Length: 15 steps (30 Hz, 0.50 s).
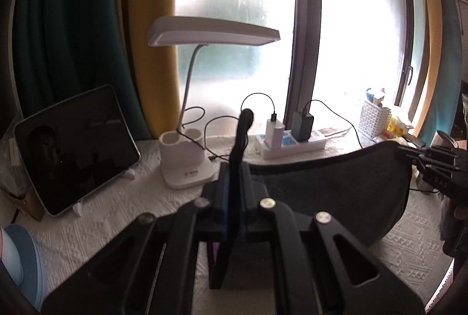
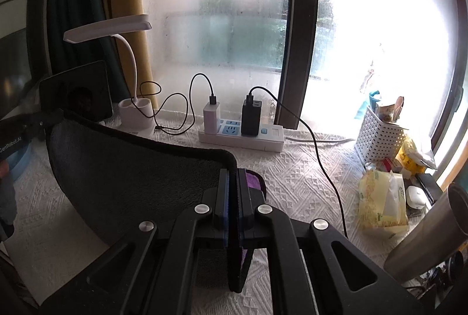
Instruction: Fold towel
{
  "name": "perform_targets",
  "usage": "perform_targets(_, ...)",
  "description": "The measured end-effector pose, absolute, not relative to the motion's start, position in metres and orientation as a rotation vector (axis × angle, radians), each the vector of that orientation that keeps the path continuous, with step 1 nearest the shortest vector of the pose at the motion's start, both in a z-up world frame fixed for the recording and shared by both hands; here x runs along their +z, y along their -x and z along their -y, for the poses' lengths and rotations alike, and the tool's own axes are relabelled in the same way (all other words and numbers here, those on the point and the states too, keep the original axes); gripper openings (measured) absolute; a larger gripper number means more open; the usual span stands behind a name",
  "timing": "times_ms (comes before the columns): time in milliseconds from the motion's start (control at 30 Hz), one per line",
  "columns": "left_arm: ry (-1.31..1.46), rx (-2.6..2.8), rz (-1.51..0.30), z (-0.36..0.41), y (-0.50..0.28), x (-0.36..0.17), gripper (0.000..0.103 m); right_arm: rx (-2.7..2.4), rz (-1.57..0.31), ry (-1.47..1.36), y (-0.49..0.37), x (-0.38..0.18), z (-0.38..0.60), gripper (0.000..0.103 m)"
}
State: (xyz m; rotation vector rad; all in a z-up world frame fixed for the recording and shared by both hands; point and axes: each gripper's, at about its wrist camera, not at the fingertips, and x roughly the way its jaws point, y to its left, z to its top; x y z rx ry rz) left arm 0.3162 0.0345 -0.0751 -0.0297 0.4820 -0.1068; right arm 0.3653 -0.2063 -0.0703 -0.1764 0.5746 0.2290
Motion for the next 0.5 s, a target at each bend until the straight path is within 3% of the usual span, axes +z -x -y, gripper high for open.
perform_targets(500,0.027,-0.074,-0.495,-0.045,-0.402,-0.093,0.006,0.204,-0.605,0.231,-0.45,-0.083,0.205,0.005)
